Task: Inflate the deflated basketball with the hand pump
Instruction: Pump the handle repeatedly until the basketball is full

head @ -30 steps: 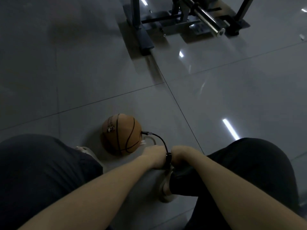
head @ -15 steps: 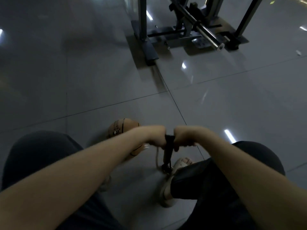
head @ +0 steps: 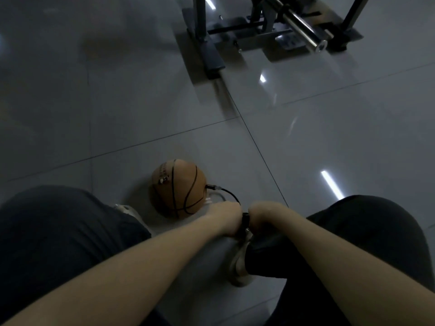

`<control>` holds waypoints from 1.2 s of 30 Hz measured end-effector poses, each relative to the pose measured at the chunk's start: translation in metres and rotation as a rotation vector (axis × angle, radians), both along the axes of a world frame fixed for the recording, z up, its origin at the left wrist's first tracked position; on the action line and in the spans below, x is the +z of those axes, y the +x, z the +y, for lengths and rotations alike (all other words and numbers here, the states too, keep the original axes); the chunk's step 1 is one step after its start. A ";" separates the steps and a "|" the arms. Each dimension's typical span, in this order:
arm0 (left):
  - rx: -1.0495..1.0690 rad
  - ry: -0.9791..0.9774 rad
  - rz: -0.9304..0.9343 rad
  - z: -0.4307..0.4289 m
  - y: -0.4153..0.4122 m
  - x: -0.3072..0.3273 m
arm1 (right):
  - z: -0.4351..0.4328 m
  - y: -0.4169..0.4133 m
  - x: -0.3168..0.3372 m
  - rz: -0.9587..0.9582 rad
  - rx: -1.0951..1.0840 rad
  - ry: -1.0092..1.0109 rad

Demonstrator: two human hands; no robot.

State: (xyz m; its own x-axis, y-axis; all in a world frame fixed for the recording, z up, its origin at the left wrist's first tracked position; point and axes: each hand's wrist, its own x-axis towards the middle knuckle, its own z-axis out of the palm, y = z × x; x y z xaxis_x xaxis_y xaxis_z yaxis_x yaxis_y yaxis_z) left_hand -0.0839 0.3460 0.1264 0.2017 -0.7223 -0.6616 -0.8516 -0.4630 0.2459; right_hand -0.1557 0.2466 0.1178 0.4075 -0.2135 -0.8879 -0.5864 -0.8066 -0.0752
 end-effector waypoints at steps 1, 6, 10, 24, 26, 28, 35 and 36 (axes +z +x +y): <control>0.005 -0.006 0.002 0.000 -0.002 -0.005 | -0.001 -0.001 -0.007 -0.005 0.003 -0.004; 0.020 -0.042 -0.028 -0.007 -0.003 -0.023 | -0.011 0.000 -0.026 0.000 -0.009 0.025; -0.003 0.007 -0.021 -0.010 -0.003 -0.014 | -0.007 -0.006 -0.013 -0.023 -0.026 -0.013; 0.065 -0.054 0.115 -0.057 0.050 0.136 | -0.042 0.017 0.166 -0.295 -0.129 -0.143; 0.002 -0.036 0.045 -0.057 0.044 0.126 | -0.033 0.016 0.155 -0.238 -0.062 -0.207; -0.056 0.020 -0.042 -0.051 0.032 0.099 | -0.020 0.011 0.124 -0.201 -0.009 -0.246; -0.100 0.047 -0.064 -0.028 0.014 0.021 | -0.001 -0.009 0.036 -0.222 -0.031 -0.198; -0.103 0.050 -0.060 -0.025 0.011 0.013 | 0.001 -0.011 0.029 -0.212 -0.044 -0.188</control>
State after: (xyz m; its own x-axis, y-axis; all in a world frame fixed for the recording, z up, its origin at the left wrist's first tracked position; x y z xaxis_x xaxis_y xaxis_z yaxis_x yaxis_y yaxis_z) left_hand -0.0731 0.3212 0.1398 0.1682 -0.7077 -0.6863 -0.9076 -0.3828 0.1723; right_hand -0.1664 0.2475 0.1469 0.5668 -0.3877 -0.7269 -0.6082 -0.7921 -0.0518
